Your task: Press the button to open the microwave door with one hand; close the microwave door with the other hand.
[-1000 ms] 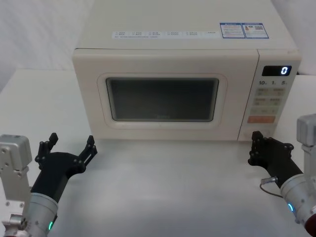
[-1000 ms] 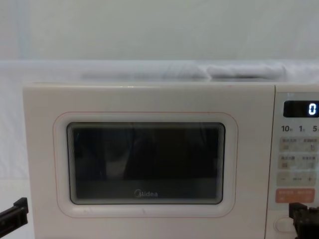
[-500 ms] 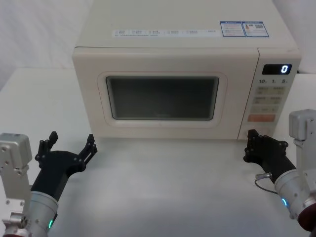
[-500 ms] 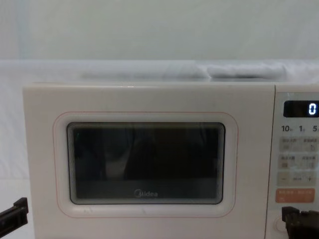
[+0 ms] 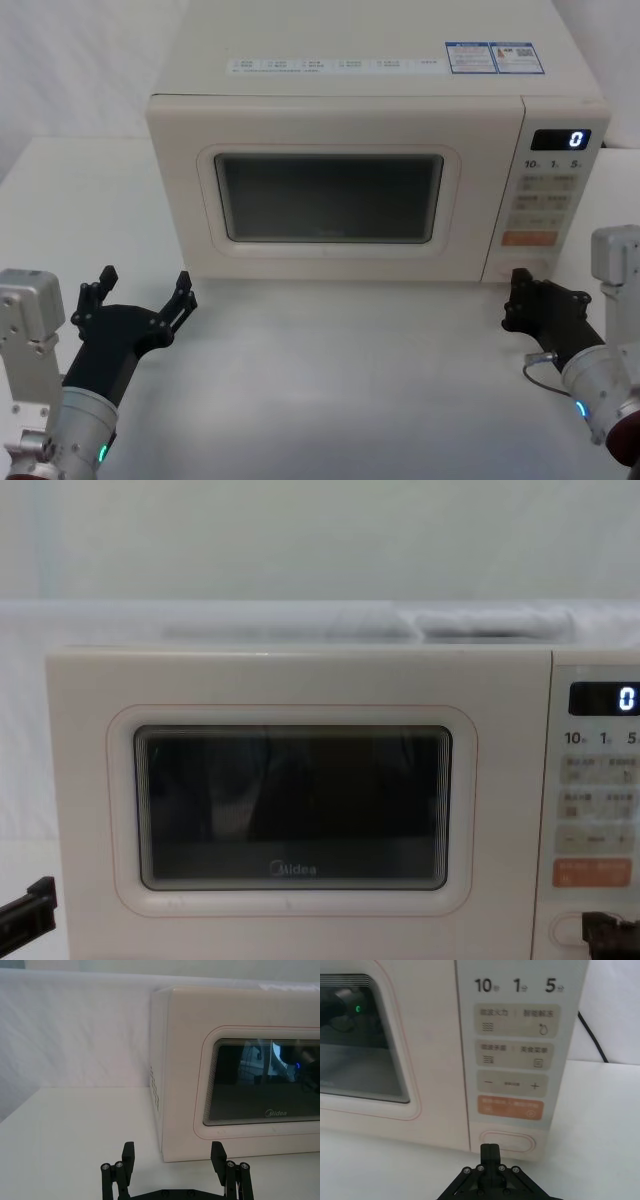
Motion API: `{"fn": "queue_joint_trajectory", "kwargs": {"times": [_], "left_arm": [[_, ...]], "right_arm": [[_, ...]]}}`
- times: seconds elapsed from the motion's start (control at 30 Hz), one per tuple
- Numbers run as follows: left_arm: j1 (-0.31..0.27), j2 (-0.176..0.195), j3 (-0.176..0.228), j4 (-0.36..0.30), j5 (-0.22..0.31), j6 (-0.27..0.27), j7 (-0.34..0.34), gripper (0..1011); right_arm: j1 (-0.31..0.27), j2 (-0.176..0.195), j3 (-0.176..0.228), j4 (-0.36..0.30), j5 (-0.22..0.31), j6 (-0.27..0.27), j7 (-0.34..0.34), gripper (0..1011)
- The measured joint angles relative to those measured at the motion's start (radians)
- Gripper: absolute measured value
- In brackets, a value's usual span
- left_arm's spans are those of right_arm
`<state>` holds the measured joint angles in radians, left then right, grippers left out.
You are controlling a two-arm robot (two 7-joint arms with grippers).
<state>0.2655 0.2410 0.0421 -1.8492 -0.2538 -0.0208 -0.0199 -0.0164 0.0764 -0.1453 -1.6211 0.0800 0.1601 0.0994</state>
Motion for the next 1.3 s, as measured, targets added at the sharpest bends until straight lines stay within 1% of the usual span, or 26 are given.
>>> {"fn": "queue_joint_trajectory", "kwargs": {"times": [0.53,0.93,1.3], "left_arm": [[0.000,0.000,0.000,0.000,0.000,0.000,0.000,1001],[0.000,0.000,0.000,0.000,0.000,0.000,0.000,1001],[0.000,0.000,0.000,0.000,0.000,0.000,0.000,1001]], "right_arm": [[0.045,-0.006,0.024,0.067,0.011,-0.013,-0.002,0],[0.077,-0.003,0.025,0.108,0.011,-0.017,0.006,0],[0.098,-0.009,0.022,0.150,0.014,-0.024,0.007,0]]}}
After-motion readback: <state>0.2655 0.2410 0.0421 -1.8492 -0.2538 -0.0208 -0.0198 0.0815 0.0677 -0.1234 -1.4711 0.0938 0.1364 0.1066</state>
